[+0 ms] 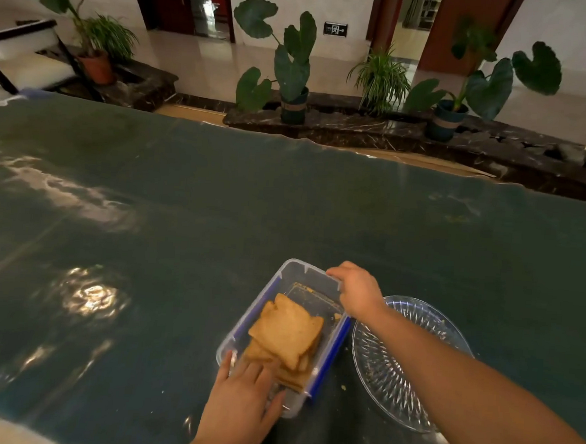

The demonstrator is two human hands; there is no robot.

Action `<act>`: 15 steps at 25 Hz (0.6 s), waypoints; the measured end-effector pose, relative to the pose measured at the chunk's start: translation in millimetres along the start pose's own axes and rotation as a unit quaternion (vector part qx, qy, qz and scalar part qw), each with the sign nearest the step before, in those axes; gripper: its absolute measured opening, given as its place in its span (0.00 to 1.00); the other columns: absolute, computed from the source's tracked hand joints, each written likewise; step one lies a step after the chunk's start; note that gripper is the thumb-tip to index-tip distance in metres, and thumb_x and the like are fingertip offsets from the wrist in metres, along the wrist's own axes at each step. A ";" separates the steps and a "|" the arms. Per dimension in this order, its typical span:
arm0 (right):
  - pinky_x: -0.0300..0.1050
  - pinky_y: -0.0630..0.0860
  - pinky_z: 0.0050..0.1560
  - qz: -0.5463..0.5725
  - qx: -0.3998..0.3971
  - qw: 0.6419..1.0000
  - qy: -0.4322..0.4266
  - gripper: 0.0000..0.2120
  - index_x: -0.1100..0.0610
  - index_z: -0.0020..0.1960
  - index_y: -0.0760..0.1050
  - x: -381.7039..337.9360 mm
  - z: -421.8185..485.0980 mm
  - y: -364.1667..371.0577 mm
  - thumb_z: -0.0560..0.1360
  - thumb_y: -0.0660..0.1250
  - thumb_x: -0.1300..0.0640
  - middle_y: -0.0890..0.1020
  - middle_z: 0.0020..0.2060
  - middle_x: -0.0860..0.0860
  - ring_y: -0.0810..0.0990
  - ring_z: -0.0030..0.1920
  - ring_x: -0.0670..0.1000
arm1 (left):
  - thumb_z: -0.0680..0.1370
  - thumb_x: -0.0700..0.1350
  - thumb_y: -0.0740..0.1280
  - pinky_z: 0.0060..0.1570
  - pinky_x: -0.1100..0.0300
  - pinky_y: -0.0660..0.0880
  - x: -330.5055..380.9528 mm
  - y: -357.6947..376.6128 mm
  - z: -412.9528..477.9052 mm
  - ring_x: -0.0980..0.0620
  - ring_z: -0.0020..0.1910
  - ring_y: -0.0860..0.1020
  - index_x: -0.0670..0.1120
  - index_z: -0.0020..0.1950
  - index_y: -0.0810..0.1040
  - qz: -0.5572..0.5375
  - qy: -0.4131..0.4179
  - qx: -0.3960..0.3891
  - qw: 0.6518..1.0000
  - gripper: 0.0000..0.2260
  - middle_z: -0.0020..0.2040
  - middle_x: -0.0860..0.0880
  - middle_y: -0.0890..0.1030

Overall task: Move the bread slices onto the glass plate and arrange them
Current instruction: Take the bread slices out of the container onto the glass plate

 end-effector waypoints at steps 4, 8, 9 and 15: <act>0.50 0.78 0.51 -0.018 0.006 0.999 -0.031 0.26 0.50 0.62 0.77 -0.1 -4.8 7.2 0.70 0.66 0.72 0.79 0.52 0.51 0.78 0.52 0.54 | 0.77 0.60 0.61 0.74 0.51 0.59 -15.8 7.5 -2.1 0.50 0.68 0.73 0.54 0.66 0.74 -0.018 0.008 0.024 1.000 0.20 0.66 0.52 0.74; 0.52 0.78 0.55 -0.023 -0.013 1.000 -0.016 0.28 0.51 0.68 0.72 5.3 -10.8 19.0 0.72 0.65 0.70 0.78 0.57 0.52 0.77 0.57 0.56 | 0.79 0.59 0.63 0.73 0.57 0.59 -24.2 8.5 9.2 0.48 0.79 0.55 0.50 0.80 0.52 -0.124 -0.076 0.022 0.989 0.35 0.80 0.47 0.53; 0.52 0.77 0.57 -0.037 0.005 0.999 -0.028 0.27 0.52 0.68 0.72 2.3 -15.1 17.9 0.72 0.64 0.70 0.78 0.59 0.52 0.75 0.58 0.56 | 0.79 0.59 0.63 0.73 0.58 0.59 -27.6 10.7 11.0 0.49 0.79 0.55 0.48 0.81 0.47 -0.154 -0.098 0.015 0.983 0.37 0.81 0.48 0.51; 0.51 0.71 0.66 -0.043 -0.076 0.988 -0.125 0.25 0.56 0.71 0.67 -41.4 -48.1 39.8 0.76 0.63 0.51 0.74 0.67 0.53 0.71 0.66 0.54 | 0.80 0.58 0.61 0.72 0.56 0.67 -34.6 20.9 8.5 0.49 0.76 0.62 0.45 0.80 0.47 -0.164 -0.125 0.031 0.978 0.36 0.79 0.46 0.57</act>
Point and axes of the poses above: each hand's wrist, its own z-axis towards the middle knuckle, its own y-axis out of the palm, x = y × z, the point moved 5 cm from there along z, towards the middle knuckle
